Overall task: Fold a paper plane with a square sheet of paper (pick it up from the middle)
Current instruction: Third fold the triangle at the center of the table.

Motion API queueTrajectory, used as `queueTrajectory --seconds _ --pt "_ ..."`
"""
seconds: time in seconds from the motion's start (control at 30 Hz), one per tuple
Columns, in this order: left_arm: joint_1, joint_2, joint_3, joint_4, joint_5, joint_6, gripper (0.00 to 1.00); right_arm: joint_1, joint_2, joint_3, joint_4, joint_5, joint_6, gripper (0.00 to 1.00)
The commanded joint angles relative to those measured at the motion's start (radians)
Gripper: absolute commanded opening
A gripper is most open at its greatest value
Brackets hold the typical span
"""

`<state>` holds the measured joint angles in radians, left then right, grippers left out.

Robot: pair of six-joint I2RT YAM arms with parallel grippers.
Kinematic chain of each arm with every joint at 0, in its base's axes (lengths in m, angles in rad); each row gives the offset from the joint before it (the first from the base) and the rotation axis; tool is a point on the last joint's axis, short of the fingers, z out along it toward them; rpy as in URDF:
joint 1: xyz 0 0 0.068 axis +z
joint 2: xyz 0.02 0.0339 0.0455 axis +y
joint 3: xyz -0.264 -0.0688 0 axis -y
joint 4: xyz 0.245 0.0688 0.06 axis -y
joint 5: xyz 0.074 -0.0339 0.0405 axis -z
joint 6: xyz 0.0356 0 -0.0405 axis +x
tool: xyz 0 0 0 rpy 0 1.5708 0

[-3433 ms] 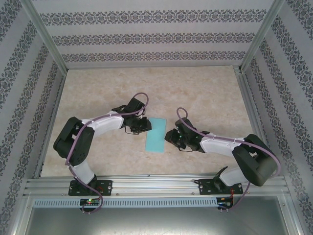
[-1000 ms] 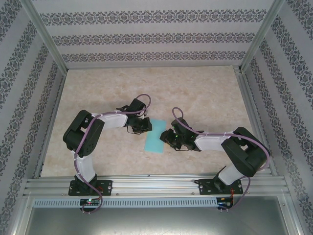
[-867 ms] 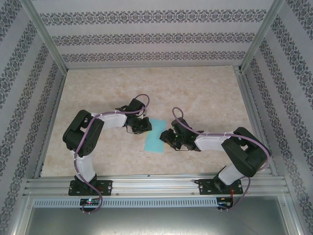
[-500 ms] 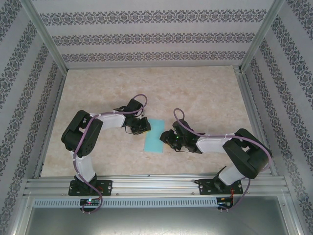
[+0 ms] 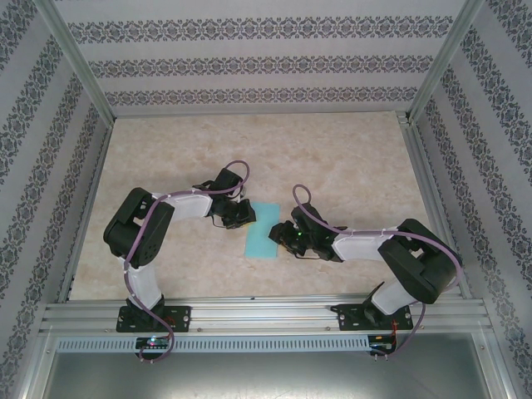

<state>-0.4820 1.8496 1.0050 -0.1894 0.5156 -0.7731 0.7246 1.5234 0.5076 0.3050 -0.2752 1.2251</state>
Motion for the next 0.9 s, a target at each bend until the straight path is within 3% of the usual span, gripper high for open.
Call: queueTrajectory --seconds 0.0,0.87 --pt "0.017 0.000 -0.030 -0.064 -0.036 -0.014 0.14 0.003 -0.005 -0.001 0.033 0.007 0.002 0.37" --pt "0.017 -0.057 -0.016 -0.049 0.010 0.040 0.19 -0.073 0.140 0.093 0.038 -0.078 -0.017 0.23"
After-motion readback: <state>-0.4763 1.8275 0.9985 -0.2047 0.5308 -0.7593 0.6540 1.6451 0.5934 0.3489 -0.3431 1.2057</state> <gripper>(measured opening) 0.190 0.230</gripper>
